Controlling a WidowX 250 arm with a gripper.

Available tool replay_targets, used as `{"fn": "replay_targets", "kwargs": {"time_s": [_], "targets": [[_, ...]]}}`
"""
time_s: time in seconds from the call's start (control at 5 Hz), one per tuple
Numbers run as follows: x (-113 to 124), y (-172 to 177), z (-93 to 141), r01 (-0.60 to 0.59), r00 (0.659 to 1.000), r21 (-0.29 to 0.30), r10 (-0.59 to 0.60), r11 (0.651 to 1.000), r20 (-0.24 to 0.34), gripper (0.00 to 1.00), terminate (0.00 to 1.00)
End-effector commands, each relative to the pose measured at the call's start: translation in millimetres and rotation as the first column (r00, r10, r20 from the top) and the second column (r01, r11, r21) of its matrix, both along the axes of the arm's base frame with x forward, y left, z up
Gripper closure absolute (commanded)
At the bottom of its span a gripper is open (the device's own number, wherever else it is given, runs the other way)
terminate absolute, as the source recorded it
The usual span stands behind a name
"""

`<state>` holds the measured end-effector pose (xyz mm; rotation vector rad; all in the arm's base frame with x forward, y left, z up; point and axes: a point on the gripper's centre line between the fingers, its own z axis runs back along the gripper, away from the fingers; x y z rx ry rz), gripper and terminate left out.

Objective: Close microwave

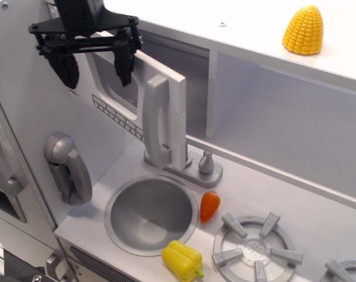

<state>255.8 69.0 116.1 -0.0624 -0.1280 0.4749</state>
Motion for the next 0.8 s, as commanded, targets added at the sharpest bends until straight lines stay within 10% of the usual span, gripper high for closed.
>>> {"fn": "replay_targets", "kwargs": {"time_s": [0.0, 0.6], "targets": [[25, -4, 24, -0.028, 0.995, 0.002, 0.028, 1.0, 0.092, 0.0, 0.0], [41, -14, 23, -0.054, 0.987, 0.026, 0.05, 0.998, 0.156, 0.0, 0.0]]}}
